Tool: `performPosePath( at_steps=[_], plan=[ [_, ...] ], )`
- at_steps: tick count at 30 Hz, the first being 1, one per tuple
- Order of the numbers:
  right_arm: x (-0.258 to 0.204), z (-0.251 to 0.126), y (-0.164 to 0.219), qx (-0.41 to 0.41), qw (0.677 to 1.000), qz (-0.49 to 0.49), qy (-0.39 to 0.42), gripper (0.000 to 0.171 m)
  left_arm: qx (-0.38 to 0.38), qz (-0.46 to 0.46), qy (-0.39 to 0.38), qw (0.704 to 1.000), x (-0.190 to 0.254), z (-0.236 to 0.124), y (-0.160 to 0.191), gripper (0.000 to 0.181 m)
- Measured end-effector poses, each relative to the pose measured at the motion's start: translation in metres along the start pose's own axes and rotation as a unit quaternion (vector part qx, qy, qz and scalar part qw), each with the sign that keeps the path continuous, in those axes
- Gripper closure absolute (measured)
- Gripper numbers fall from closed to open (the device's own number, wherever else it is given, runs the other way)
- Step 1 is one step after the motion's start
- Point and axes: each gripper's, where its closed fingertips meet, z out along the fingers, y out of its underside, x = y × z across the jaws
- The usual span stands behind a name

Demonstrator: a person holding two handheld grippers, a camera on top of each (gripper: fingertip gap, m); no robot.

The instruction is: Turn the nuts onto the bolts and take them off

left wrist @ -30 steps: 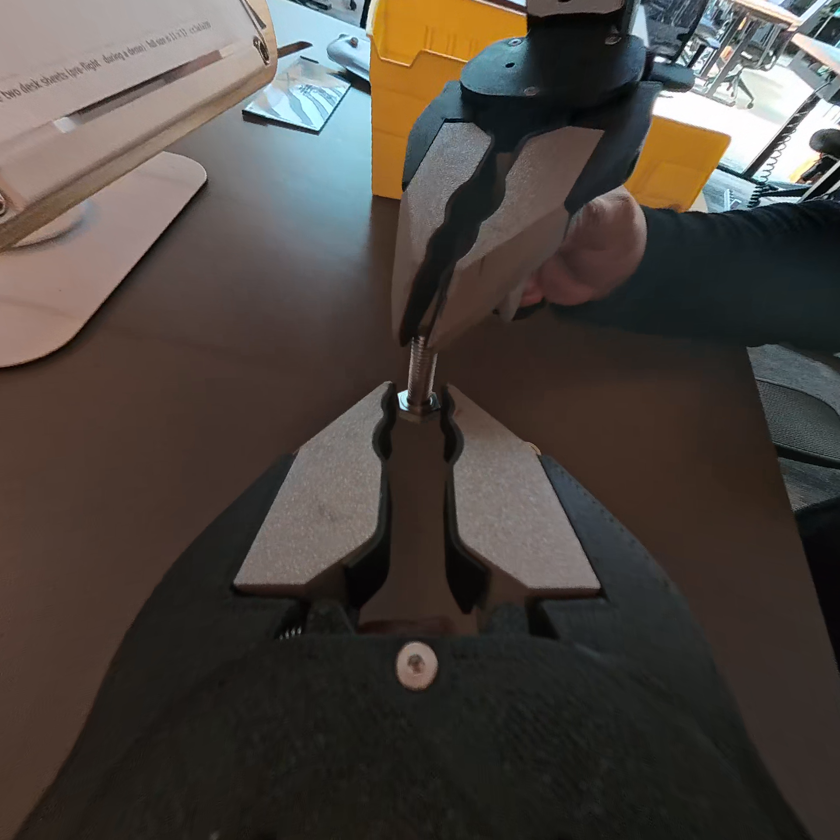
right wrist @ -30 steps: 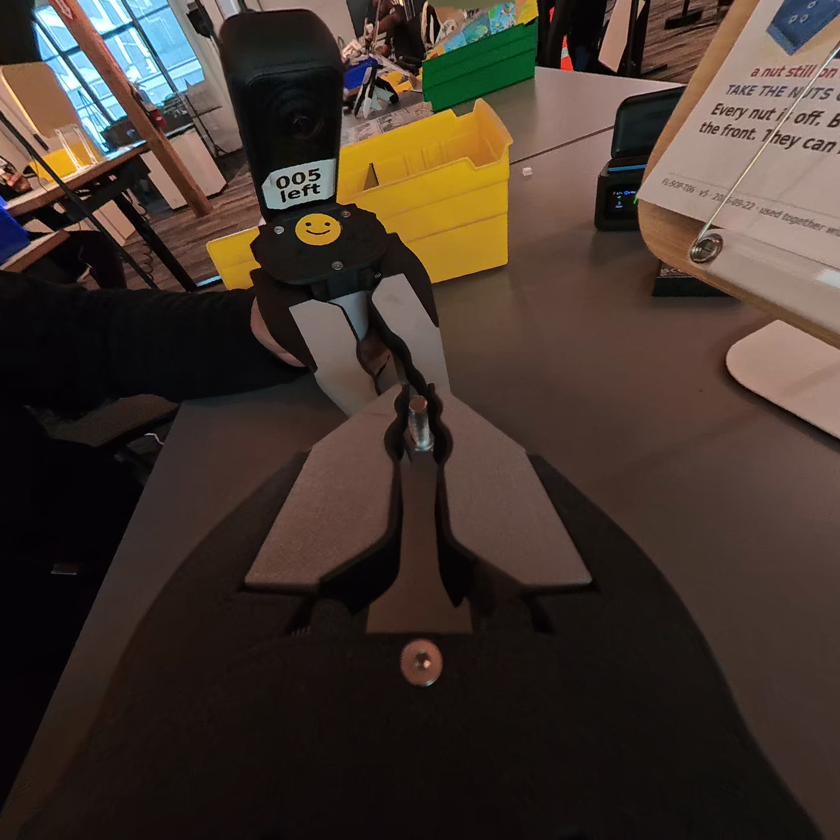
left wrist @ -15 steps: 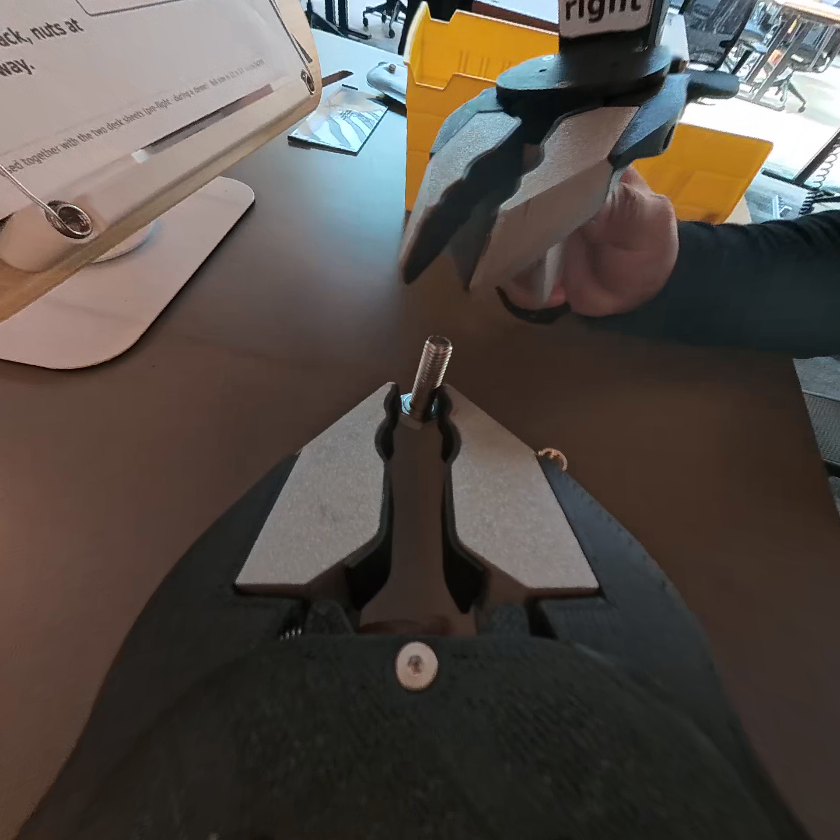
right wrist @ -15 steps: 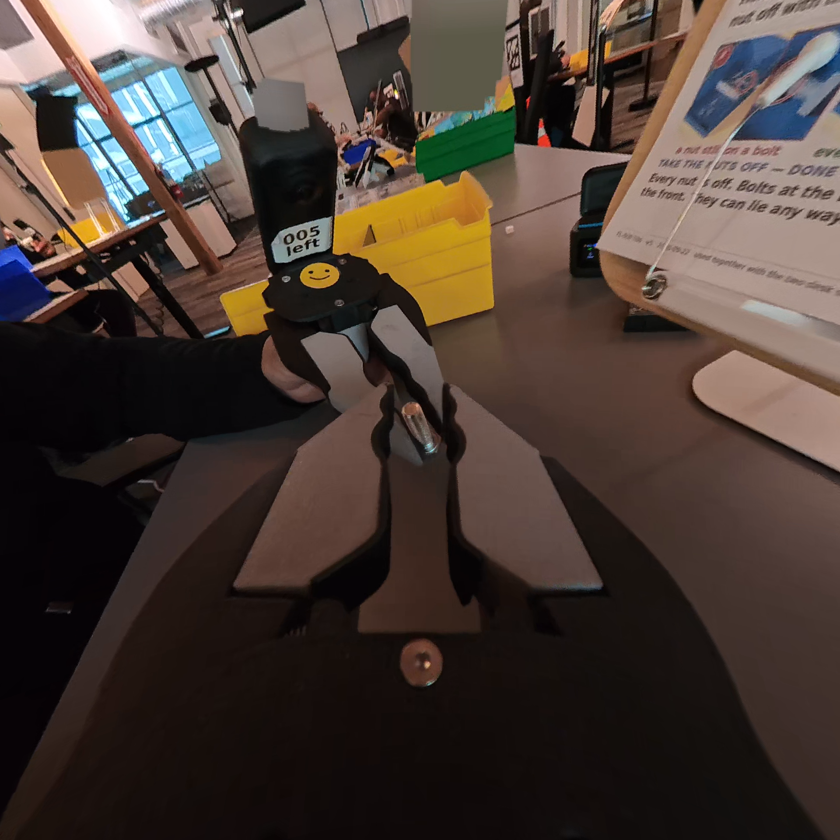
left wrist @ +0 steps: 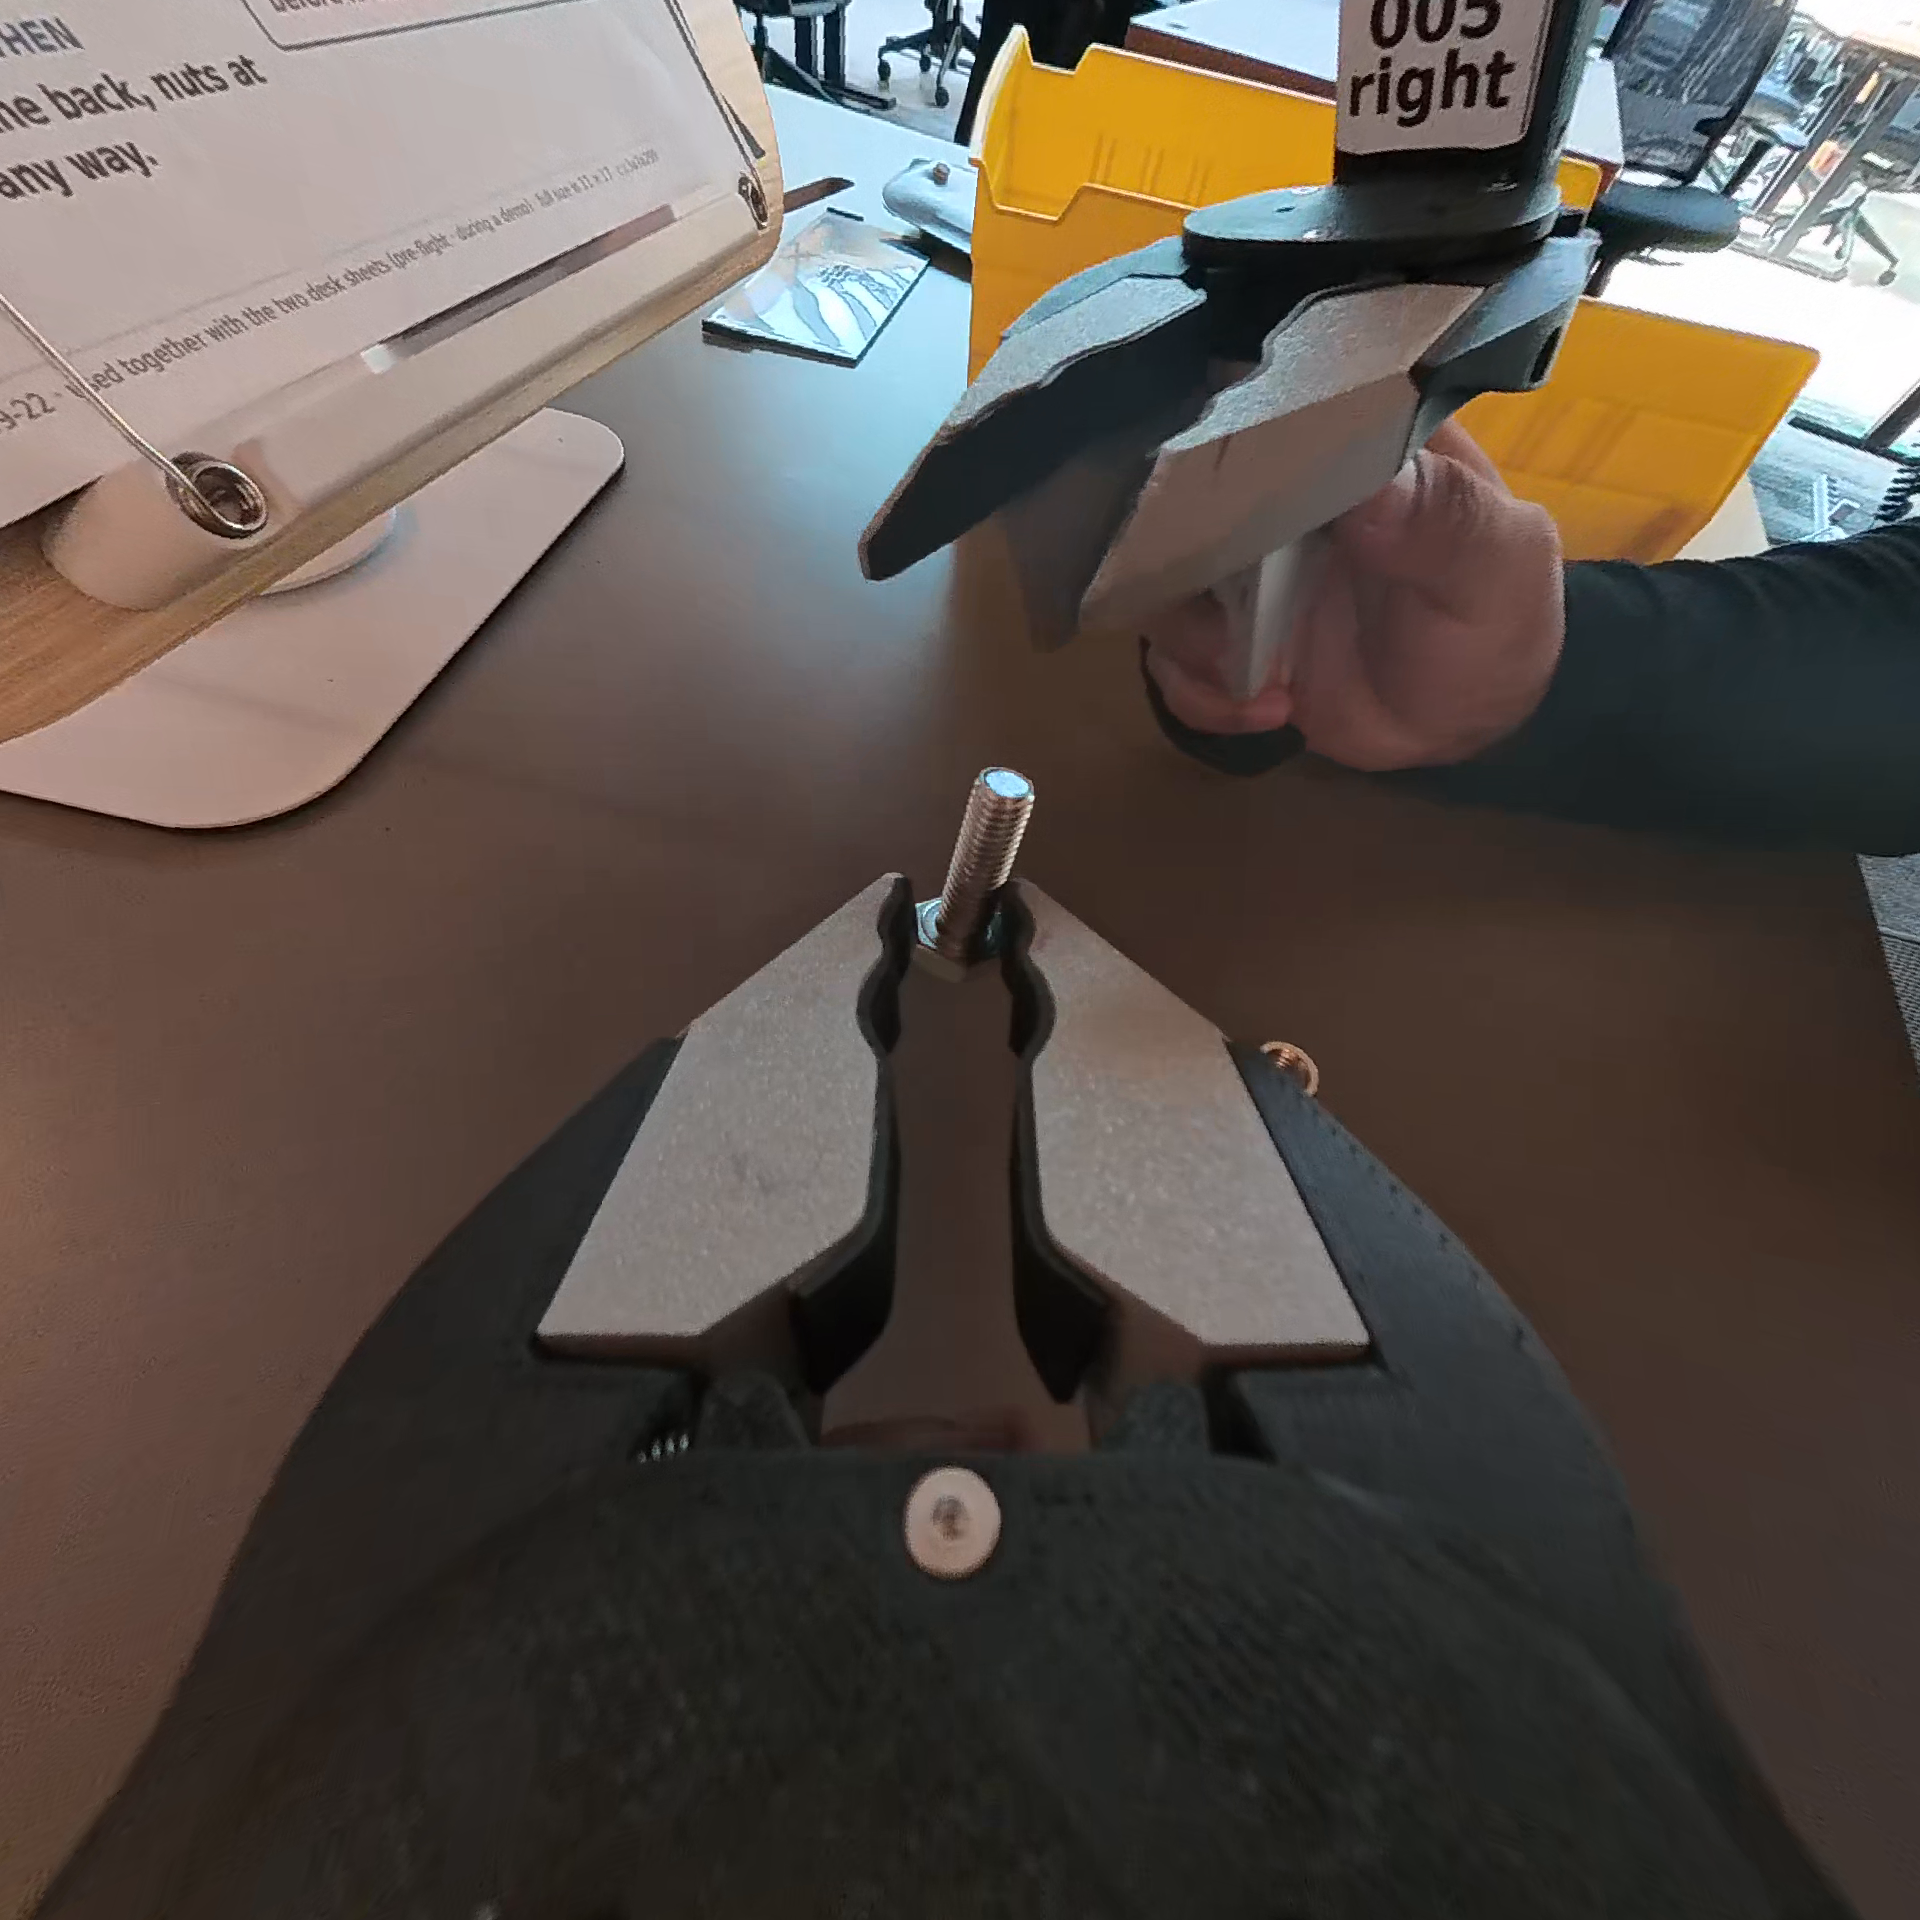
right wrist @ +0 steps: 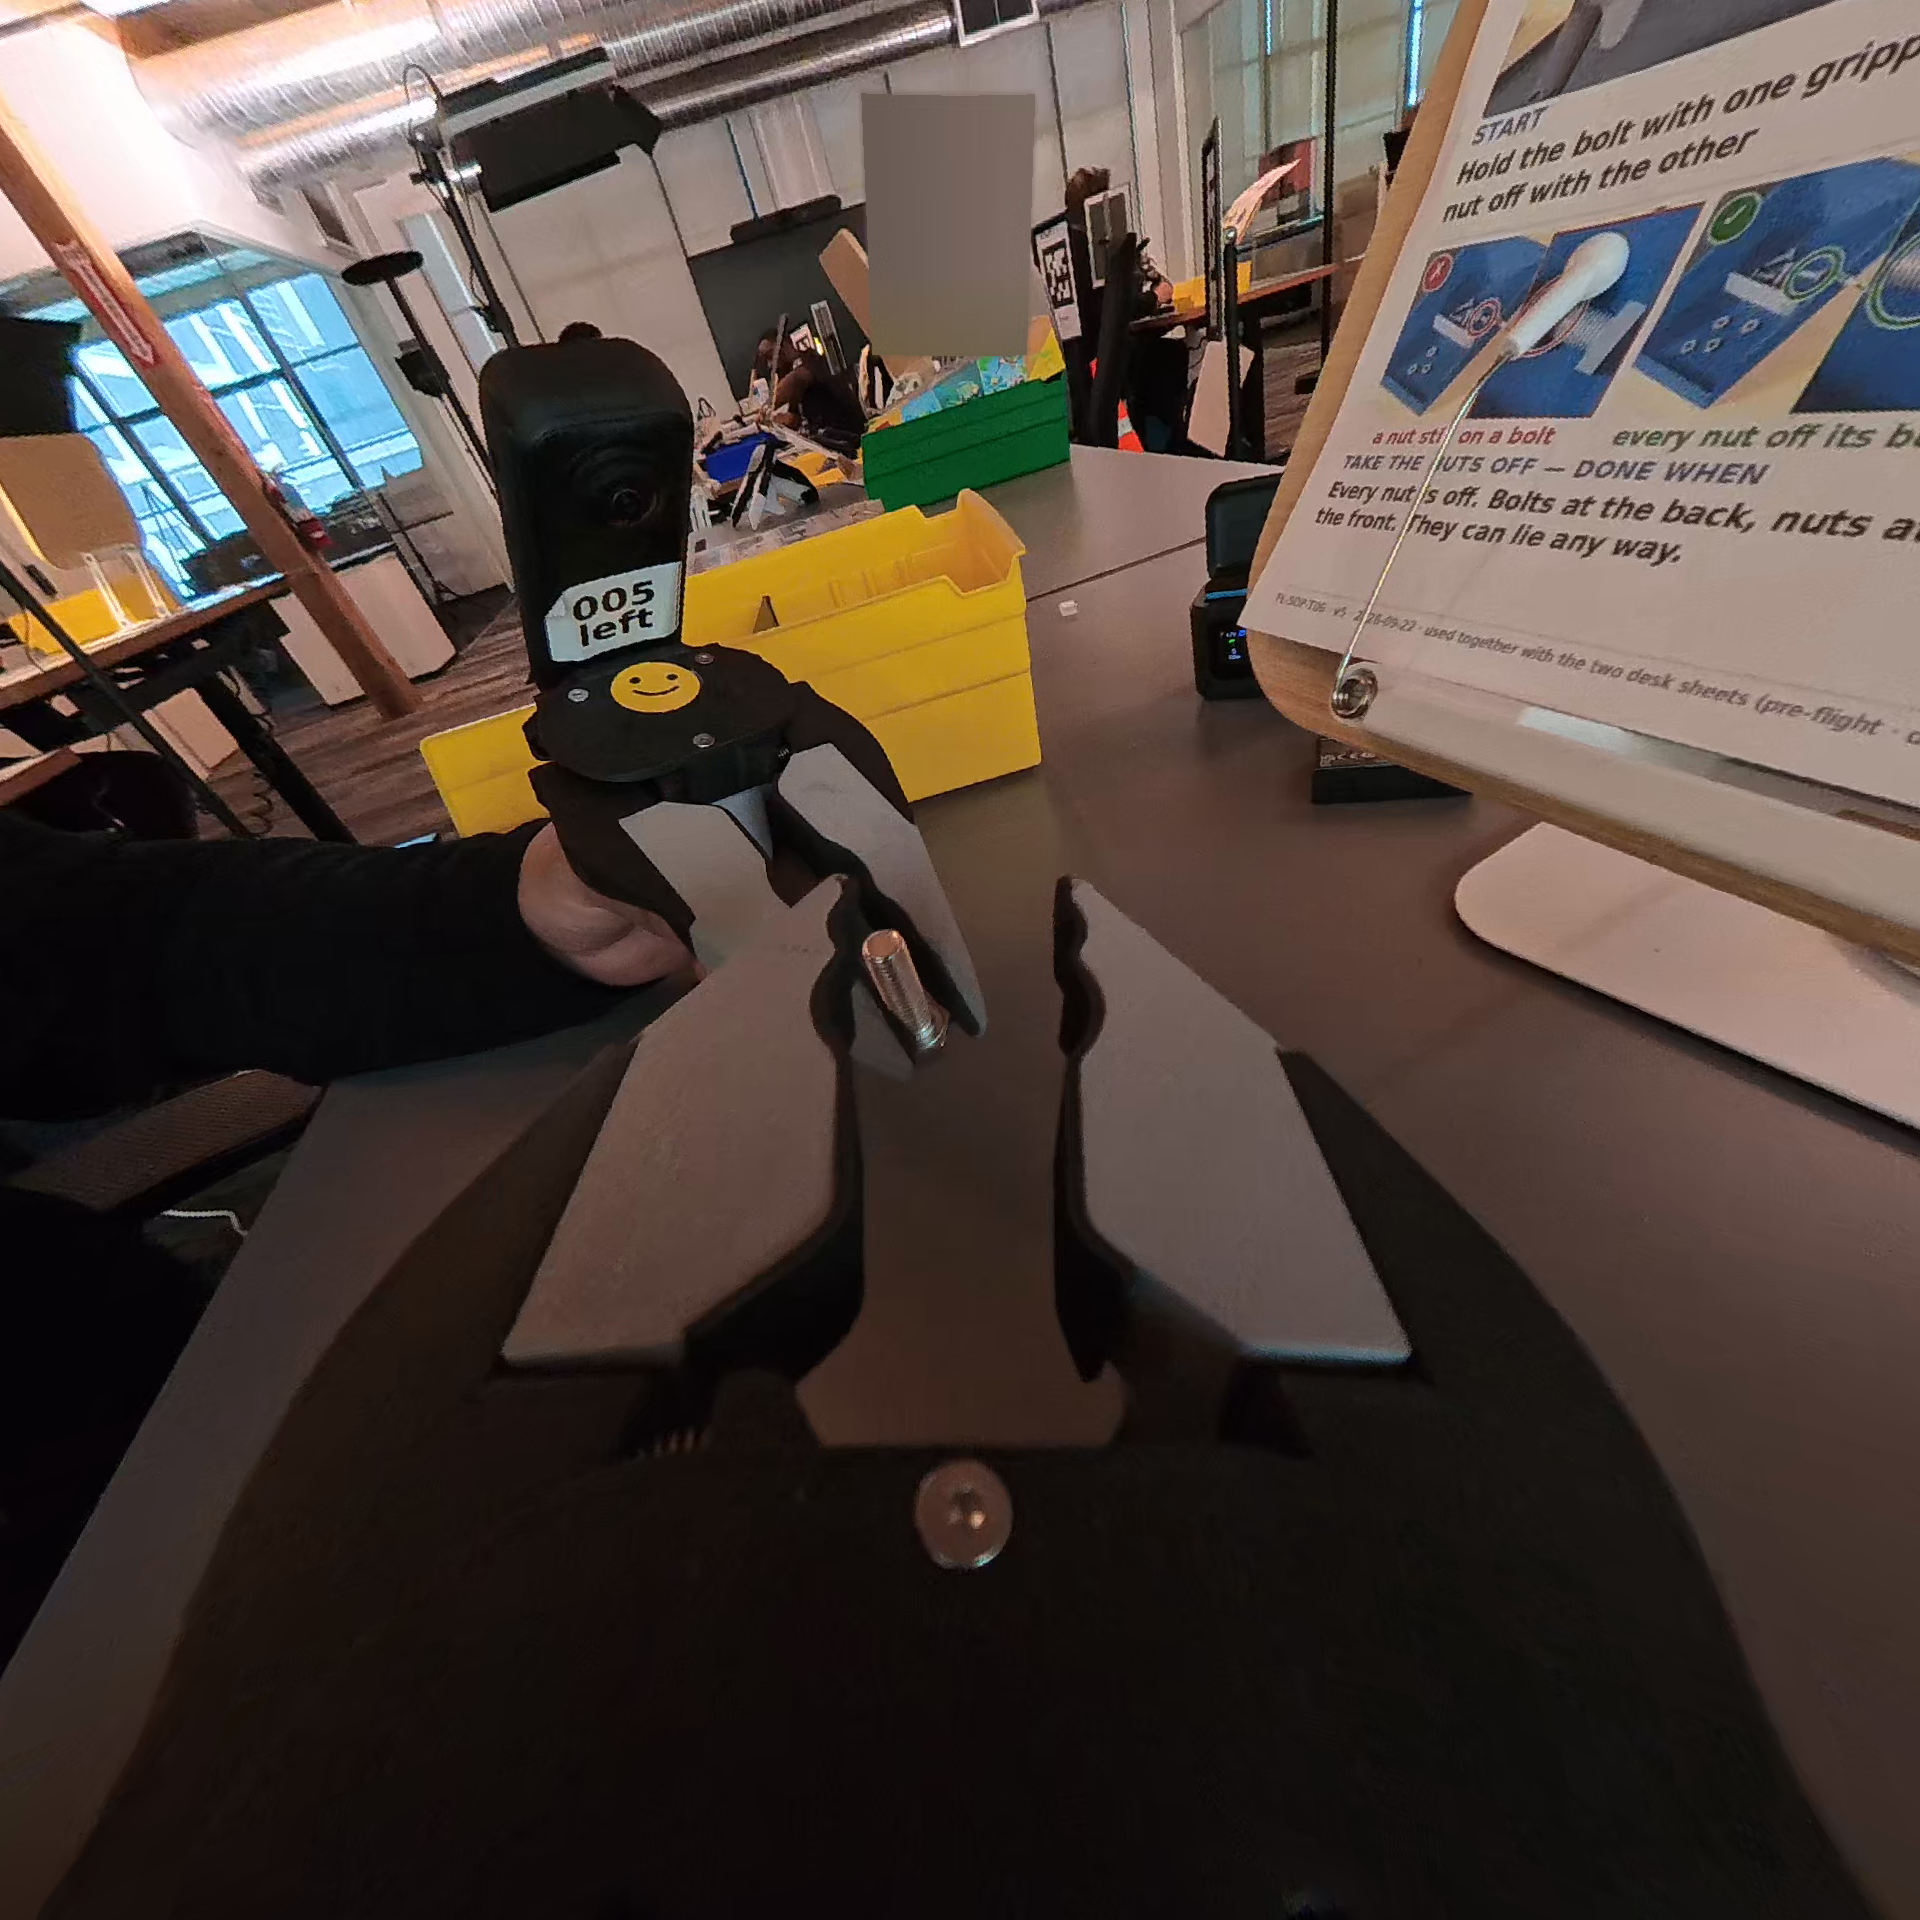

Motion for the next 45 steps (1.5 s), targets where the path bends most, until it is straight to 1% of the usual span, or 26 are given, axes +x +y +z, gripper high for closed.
performPosePath(
  at_steps=[45],
  plan=[
    [-0.0046,0.0053,0.0087,-0.022,1.000,-0.005,-0.016,0.142,0.005,-0.010,0.000,1.000,-0.0019,-0.0007,-0.0011,0.166]
  ],
)
